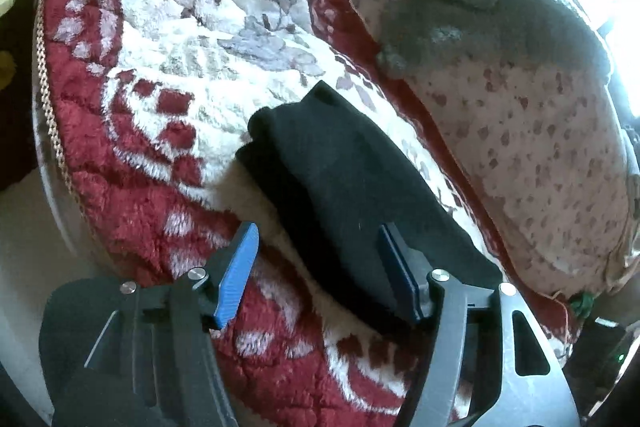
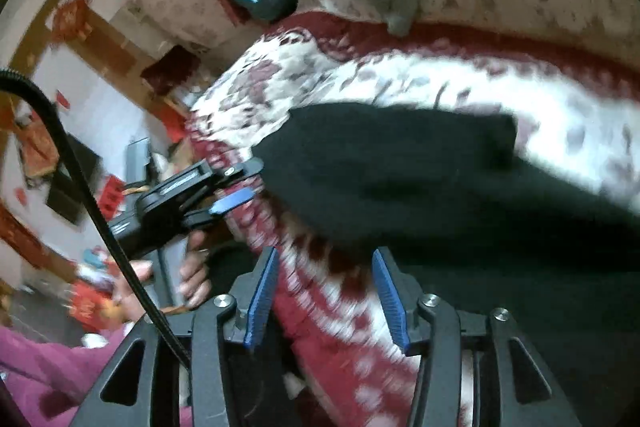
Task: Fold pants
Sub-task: 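Fold the pants end over with the left gripper toward the right gripper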
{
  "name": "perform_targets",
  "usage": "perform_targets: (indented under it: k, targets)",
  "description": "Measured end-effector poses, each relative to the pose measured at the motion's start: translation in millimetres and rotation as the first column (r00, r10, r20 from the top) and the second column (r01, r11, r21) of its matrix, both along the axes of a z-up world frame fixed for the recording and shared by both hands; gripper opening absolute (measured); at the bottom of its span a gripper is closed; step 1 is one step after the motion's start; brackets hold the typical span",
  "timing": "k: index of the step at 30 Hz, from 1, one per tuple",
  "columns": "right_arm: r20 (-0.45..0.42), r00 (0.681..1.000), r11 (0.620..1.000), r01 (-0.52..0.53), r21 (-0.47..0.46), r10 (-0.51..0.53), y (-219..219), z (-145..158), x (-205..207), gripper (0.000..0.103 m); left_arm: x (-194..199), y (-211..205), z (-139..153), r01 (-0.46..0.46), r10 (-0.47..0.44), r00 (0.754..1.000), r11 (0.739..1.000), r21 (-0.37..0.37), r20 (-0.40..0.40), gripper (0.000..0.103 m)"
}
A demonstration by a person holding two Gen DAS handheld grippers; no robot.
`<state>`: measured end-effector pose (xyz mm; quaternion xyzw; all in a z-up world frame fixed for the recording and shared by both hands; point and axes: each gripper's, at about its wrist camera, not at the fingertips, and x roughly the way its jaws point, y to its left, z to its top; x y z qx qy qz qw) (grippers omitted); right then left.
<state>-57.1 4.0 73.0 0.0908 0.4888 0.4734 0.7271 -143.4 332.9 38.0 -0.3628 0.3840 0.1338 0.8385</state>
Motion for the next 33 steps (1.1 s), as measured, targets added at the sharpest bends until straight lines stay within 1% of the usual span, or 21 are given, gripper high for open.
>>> perform_targets:
  k: [2,4,6,8,11,12,14,15,16,17,18,19,20,21,22,23,25,28,30,32,33]
  targets:
    - [0.084,0.995,0.996,0.059,-0.066,-0.053,-1,4,14,0.050,6,3,-3,-0.007,0.007,1.000,1.000,0.003,-0.019,0.062]
    - [0.099,0.988,0.988,0.129,-0.090,-0.120,-10,2,32,0.051,12,6,-10,-0.006,0.006,0.999,1.000,-0.002,-0.044,0.062]
    - [0.073,0.983,0.979,0.178,-0.101,-0.171,-20,-5,52,0.052,18,8,-16,-0.012,0.012,0.998,1.000,-0.005,-0.064,0.062]
    - [0.026,0.980,0.973,0.201,-0.115,-0.200,-26,-18,74,0.053,21,8,-21,-0.013,0.012,0.997,1.000,-0.009,-0.071,0.062]
    - [-0.046,0.976,0.973,0.207,-0.104,-0.213,-26,-35,99,0.053,30,5,-21,-0.014,0.015,0.997,1.000,0.012,-0.073,0.063]
    - [-0.062,0.975,0.973,0.207,-0.098,-0.213,-24,-38,104,0.053,33,6,-22,-0.015,0.016,0.997,1.000,0.013,-0.077,0.066]
    - [-0.113,0.978,0.984,0.169,-0.051,-0.174,-15,-46,113,0.053,39,6,-23,-0.020,0.021,0.997,1.000,0.011,-0.077,0.067]
    - [-0.111,0.981,0.987,0.156,-0.046,-0.160,-10,-48,113,0.051,42,6,-24,-0.026,0.027,0.997,1.000,0.016,-0.078,0.067]
    - [-0.086,0.985,0.987,0.146,-0.063,-0.151,-6,-49,113,0.039,44,7,-24,-0.032,0.033,0.997,0.999,0.018,-0.076,0.067]
    - [-0.051,0.988,0.986,0.144,-0.085,-0.149,-3,-49,112,0.030,45,7,-24,-0.038,0.040,0.997,0.999,0.019,-0.072,0.067]
    - [-0.031,0.988,0.985,0.146,-0.092,-0.150,-1,-49,112,0.029,46,8,-25,-0.045,0.046,0.997,0.999,0.023,-0.068,0.063]
    - [-0.022,0.988,0.986,0.150,-0.079,-0.152,-3,-48,112,0.023,48,8,-24,-0.047,0.050,0.996,0.998,0.041,-0.071,0.056]
    - [-0.019,0.987,0.986,0.157,-0.063,-0.158,-5,-46,112,0.020,49,8,-21,-0.039,0.043,0.997,0.998,0.059,-0.071,0.041]
    - [-0.008,0.985,0.984,0.171,-0.045,-0.172,-10,-43,111,0.018,51,7,-16,-0.017,0.021,0.998,0.997,0.073,-0.060,0.032]
    - [0.008,0.982,0.982,0.189,-0.028,-0.189,-14,-40,111,0.013,52,8,-12,-0.008,0.013,0.998,0.996,0.086,-0.054,0.029]
    - [0.024,0.979,0.979,0.201,-0.010,-0.201,-17,-36,110,0.011,52,8,-7,0.000,0.004,0.999,0.995,0.099,-0.043,0.025]
    - [0.023,0.978,0.978,0.207,0.009,-0.207,-19,-34,111,0.011,51,7,3,0.012,-0.010,1.000,0.990,0.139,-0.013,0.022]
    - [0.061,0.977,0.977,0.209,-0.046,-0.206,-11,-34,110,0.011,51,4,7,0.023,-0.025,1.000,0.980,0.199,0.005,0.021]
    - [0.070,0.975,0.974,0.216,-0.070,-0.211,-6,-35,111,0.011,52,3,1,0.025,-0.024,1.000,0.973,0.229,-0.009,0.020]
    - [0.074,0.973,0.970,0.223,-0.097,-0.216,-4,-39,112,0.011,54,3,-10,0.025,-0.015,0.999,0.974,0.225,-0.046,0.020]
    - [0.076,0.974,0.969,0.222,-0.105,-0.215,-3,-41,112,0.011,54,5,-16,0.023,-0.010,0.998,0.977,0.210,-0.065,0.021]
